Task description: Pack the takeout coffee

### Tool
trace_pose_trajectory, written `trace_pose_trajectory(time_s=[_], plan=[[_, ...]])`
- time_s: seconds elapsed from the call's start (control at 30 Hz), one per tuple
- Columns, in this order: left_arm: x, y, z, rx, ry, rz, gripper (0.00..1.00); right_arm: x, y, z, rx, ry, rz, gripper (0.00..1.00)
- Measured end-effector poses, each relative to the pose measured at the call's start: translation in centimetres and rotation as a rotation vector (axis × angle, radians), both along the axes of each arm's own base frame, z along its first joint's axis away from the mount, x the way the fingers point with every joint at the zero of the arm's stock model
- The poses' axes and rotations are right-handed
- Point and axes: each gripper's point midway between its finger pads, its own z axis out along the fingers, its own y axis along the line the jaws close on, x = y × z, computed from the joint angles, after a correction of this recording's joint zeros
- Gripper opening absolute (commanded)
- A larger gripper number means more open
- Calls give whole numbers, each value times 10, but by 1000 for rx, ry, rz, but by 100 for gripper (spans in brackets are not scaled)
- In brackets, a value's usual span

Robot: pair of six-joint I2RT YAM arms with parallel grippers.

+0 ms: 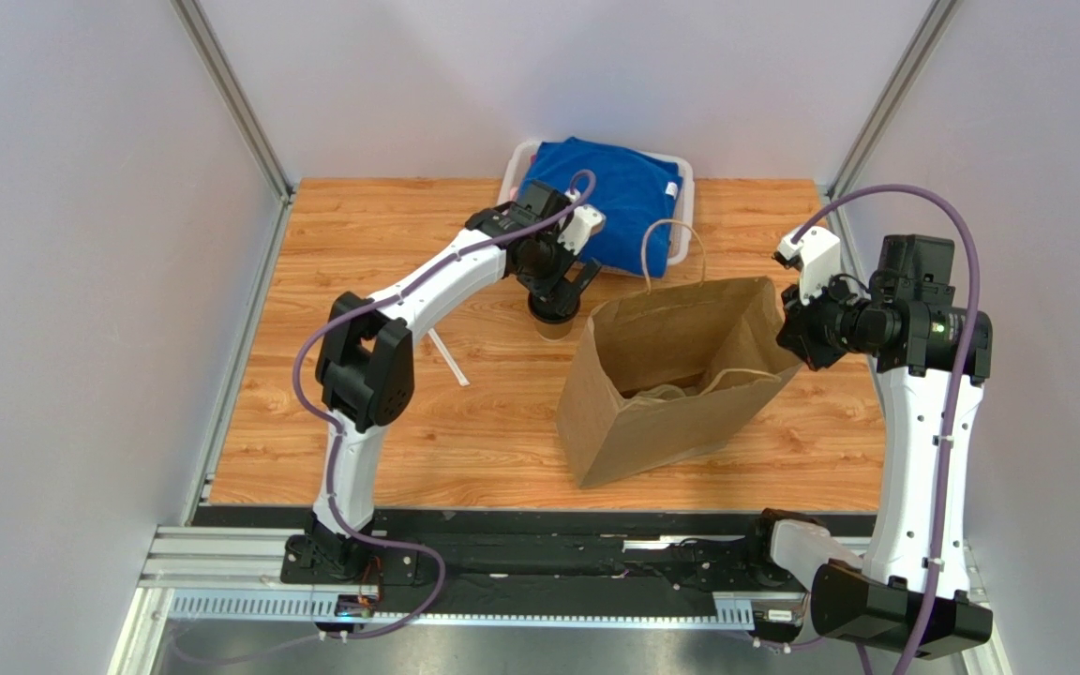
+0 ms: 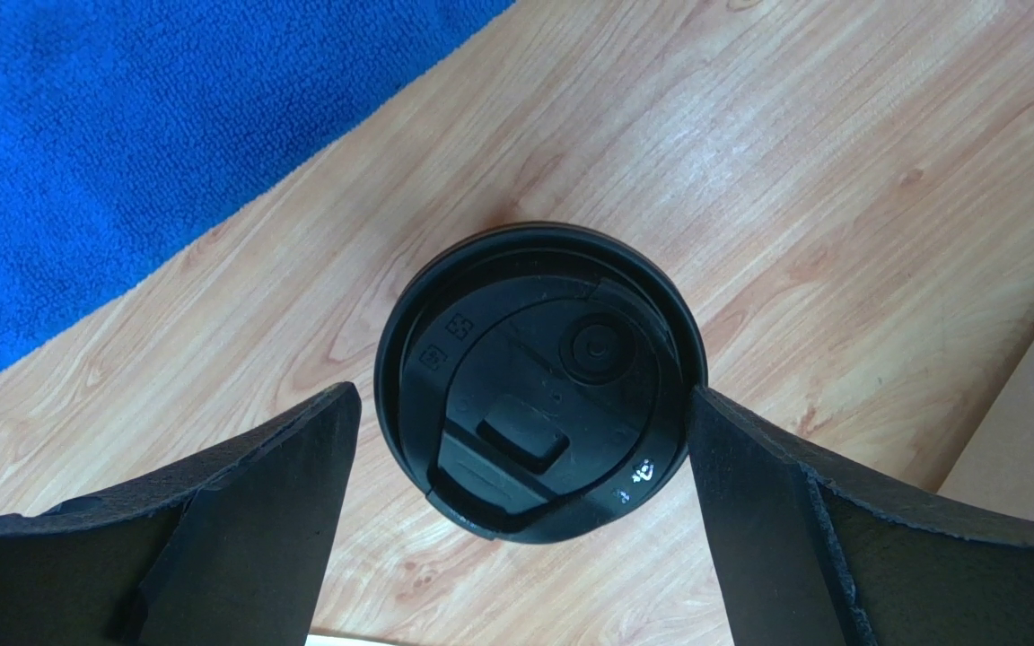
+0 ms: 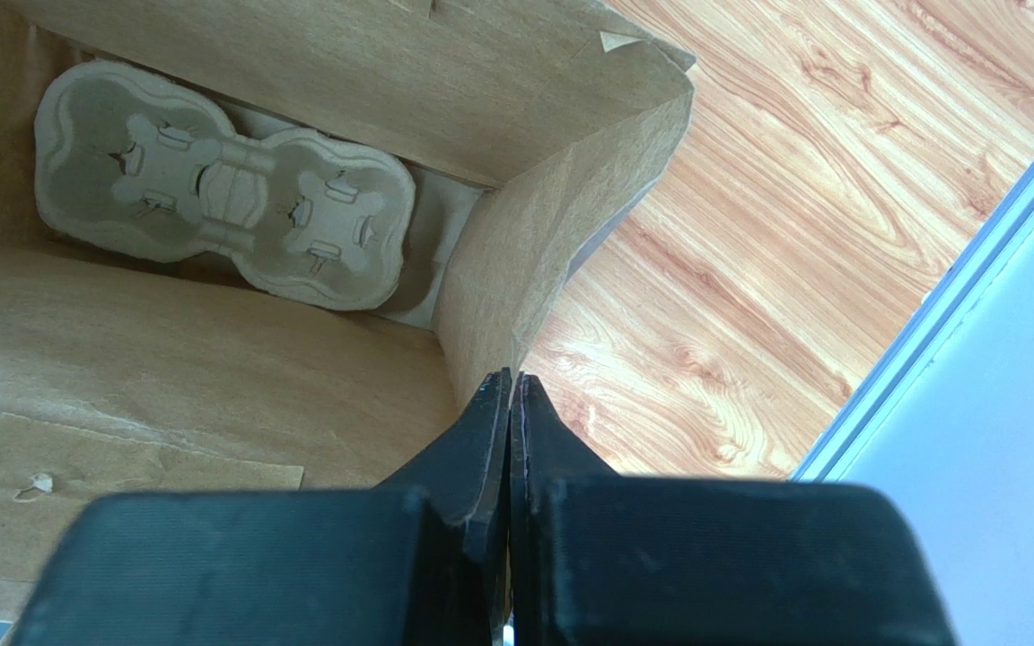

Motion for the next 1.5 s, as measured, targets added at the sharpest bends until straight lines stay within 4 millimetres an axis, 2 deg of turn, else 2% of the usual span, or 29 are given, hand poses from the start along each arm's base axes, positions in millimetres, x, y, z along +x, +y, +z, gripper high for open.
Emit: trace_pose_trajectory(time_s=[0.5,0.8,1.33,1.5], plan=[[2,-4,-2,-26,37,-4,98,0,0,0,-10,-6,14,0],[5,1,-8,-37,75,26,99,0,1,0,-8,-9,24,0],[3,3,-7,-59,101,36,73,0,4,1,3,-16,40,0],[-12,10,-2,-76,141,39,62,-3,11,1,32,-19,61,0]])
